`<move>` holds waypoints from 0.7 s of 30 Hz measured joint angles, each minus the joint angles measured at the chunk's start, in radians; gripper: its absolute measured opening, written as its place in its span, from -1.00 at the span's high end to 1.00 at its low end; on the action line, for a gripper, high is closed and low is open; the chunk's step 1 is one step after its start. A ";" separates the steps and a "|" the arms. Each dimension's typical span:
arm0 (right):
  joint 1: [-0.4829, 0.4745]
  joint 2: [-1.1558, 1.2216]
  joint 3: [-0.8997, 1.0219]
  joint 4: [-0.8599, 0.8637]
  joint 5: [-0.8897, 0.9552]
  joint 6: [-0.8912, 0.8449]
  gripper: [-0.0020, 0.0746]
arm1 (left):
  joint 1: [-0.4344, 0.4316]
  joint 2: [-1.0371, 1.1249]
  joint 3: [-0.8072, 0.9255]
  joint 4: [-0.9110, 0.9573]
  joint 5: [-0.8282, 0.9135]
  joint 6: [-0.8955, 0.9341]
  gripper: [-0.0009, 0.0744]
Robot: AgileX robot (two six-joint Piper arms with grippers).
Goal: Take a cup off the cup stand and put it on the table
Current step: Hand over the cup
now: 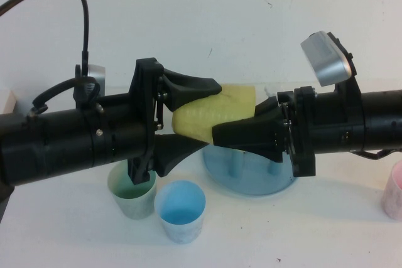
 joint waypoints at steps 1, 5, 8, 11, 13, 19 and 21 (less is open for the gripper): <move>0.000 0.000 0.000 0.000 0.000 0.000 0.86 | 0.000 0.000 0.000 0.000 0.002 0.001 -0.55; 0.000 0.000 0.000 0.000 0.000 0.000 0.86 | 0.000 0.000 0.000 -0.002 0.004 0.014 -0.55; 0.000 0.000 0.000 0.000 -0.003 -0.002 0.86 | 0.000 0.009 0.000 -0.008 0.016 0.028 -0.55; 0.000 0.000 0.000 0.000 -0.010 -0.002 0.86 | 0.002 0.024 0.000 -0.017 0.037 0.054 -0.55; -0.001 0.002 0.000 -0.004 -0.014 -0.002 0.86 | 0.006 0.033 0.000 -0.022 0.044 0.070 -0.55; 0.005 0.004 0.000 -0.020 0.010 0.019 0.87 | 0.018 0.048 0.000 -0.007 0.064 0.106 -0.81; 0.008 0.004 0.000 -0.020 0.023 0.023 0.87 | 0.040 0.048 -0.002 0.003 0.088 0.118 -0.84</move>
